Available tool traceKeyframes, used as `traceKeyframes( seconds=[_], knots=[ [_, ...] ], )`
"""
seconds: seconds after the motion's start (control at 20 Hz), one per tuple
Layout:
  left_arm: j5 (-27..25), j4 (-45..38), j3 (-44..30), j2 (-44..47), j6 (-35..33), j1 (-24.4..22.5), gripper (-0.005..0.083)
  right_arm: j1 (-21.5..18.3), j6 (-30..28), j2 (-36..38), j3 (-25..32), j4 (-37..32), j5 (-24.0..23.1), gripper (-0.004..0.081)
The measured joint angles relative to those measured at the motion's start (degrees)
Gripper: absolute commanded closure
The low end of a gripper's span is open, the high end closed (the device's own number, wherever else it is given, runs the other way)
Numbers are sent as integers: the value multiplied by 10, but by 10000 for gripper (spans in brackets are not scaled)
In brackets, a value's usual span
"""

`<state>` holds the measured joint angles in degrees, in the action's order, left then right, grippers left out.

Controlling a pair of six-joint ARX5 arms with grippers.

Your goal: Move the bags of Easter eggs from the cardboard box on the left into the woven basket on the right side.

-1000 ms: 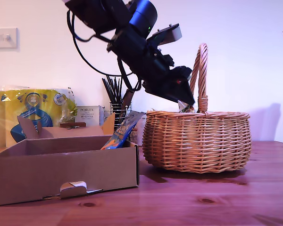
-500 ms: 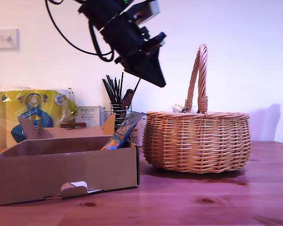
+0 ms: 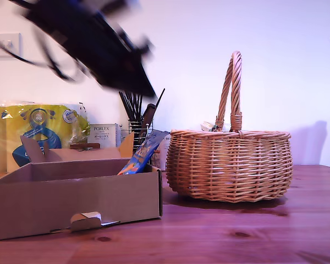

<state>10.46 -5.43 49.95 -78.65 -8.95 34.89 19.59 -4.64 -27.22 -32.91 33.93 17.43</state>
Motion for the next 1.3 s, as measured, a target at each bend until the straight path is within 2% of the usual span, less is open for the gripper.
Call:
traceKeyframes(
  seconds=[0.1,0.15,0.2,0.25,0.3,0.35,0.4,0.6,0.9,1.2,1.3],
  knots=[
    [-4,-29,-40,49,9,8,788,0,0,0,0,0,0,782],
    [-3,-26,-42,50,9,17,715,0,0,0,0,0,0,782],
    [-3,-27,-42,39,12,29,486,0,0,0,0,0,0,782],
    [-1,-30,-42,23,12,41,181,0,0,0,0,0,0,782],
    [-6,-37,-43,5,12,49,-52,0,0,0,0,0,0,782],
    [-17,-46,-44,-8,12,57,45,0,0,0,0,0,0,782],
    [-29,-52,-46,-17,12,62,69,0,0,0,0,0,0,782],
    [-76,-60,-46,-37,16,64,65,0,0,0,0,0,0,782],
    [-80,-87,-46,-67,16,67,61,0,0,0,0,0,0,782],
    [-179,-162,-46,-127,-1,67,61,0,0,0,0,0,0,782],
    [-192,-163,-46,-147,-2,67,61,0,0,0,0,0,0,782]
  ],
)
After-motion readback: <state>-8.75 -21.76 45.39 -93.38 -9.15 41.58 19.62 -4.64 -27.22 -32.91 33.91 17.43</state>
